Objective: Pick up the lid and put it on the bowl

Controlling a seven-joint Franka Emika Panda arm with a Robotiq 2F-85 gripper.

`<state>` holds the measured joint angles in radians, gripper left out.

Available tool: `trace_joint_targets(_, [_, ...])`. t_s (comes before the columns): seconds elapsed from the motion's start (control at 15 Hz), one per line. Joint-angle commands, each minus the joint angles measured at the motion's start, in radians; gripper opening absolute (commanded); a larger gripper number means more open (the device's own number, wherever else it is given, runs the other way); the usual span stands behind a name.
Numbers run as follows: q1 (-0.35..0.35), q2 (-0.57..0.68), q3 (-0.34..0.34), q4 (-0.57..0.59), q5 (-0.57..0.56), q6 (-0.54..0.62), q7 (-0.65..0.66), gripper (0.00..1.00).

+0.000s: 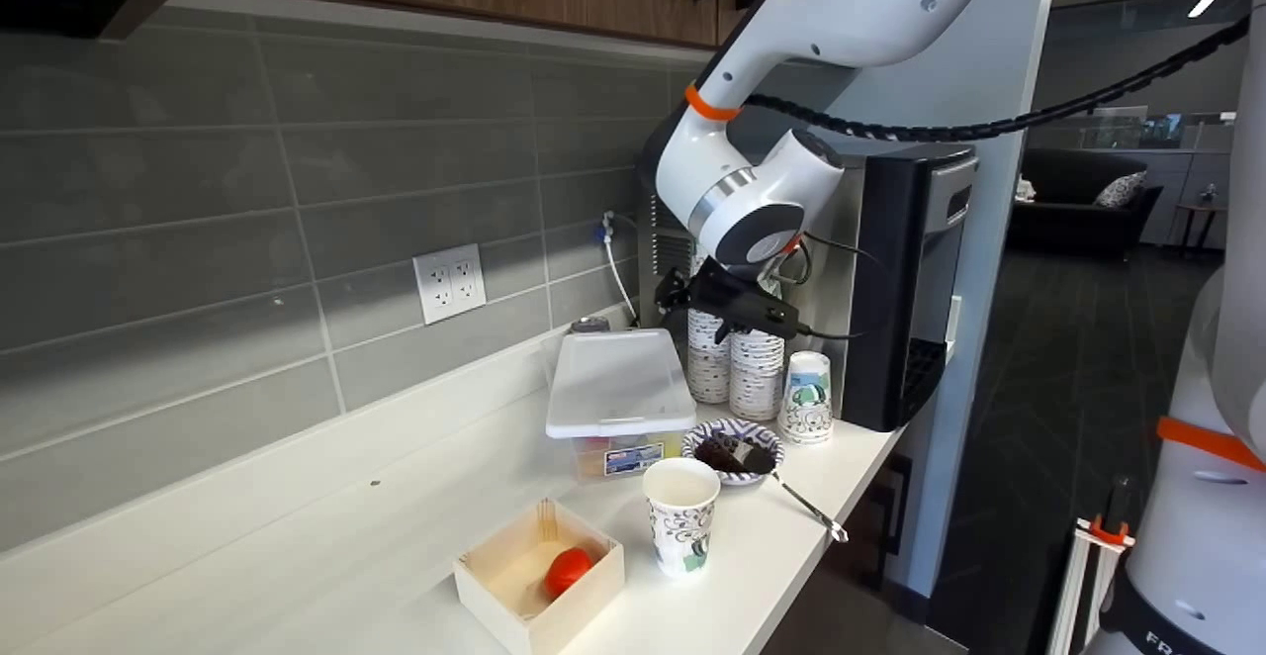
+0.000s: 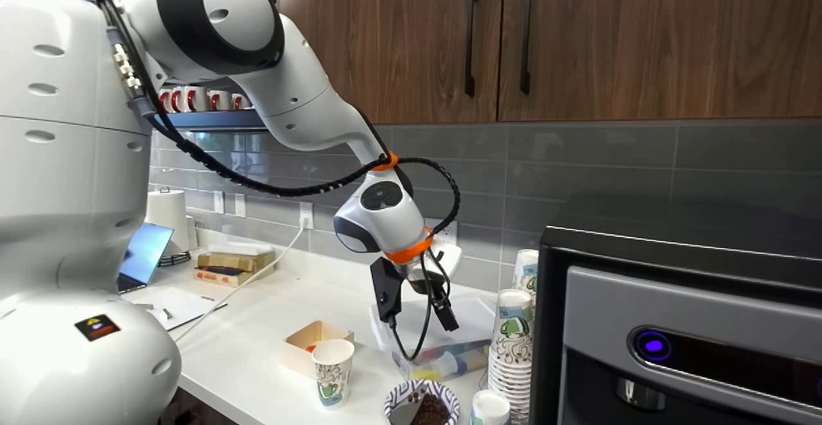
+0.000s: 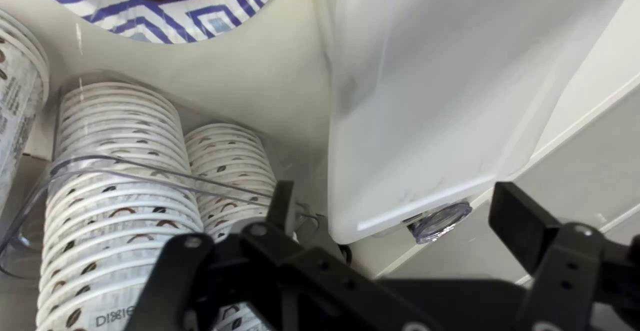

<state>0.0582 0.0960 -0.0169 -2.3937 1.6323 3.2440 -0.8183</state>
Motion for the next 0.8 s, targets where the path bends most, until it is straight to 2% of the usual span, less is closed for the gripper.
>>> trace_joint_targets(0.0, [0.048, -0.036, 0.046, -0.056, -0.024, 0.087, 0.014, 1.0])
trace_joint_targets(0.13, [0.072, -0.036, 0.076, -0.072, -0.009, 0.138, 0.002, 1.0])
trace_joint_targets(0.2, [0.084, -0.044, 0.097, -0.12, -0.162, 0.171, 0.162, 1.0])
trace_joint_targets(0.27, [0.099, -0.028, 0.108, -0.087, -0.021, 0.203, 0.006, 1.0])
trace_joint_targets(0.53, [0.136, -0.007, 0.164, -0.088, 0.058, 0.289, -0.067, 1.0])
trace_joint_targets(0.73, [0.142, 0.027, 0.203, -0.061, 0.198, 0.306, -0.214, 1.0])
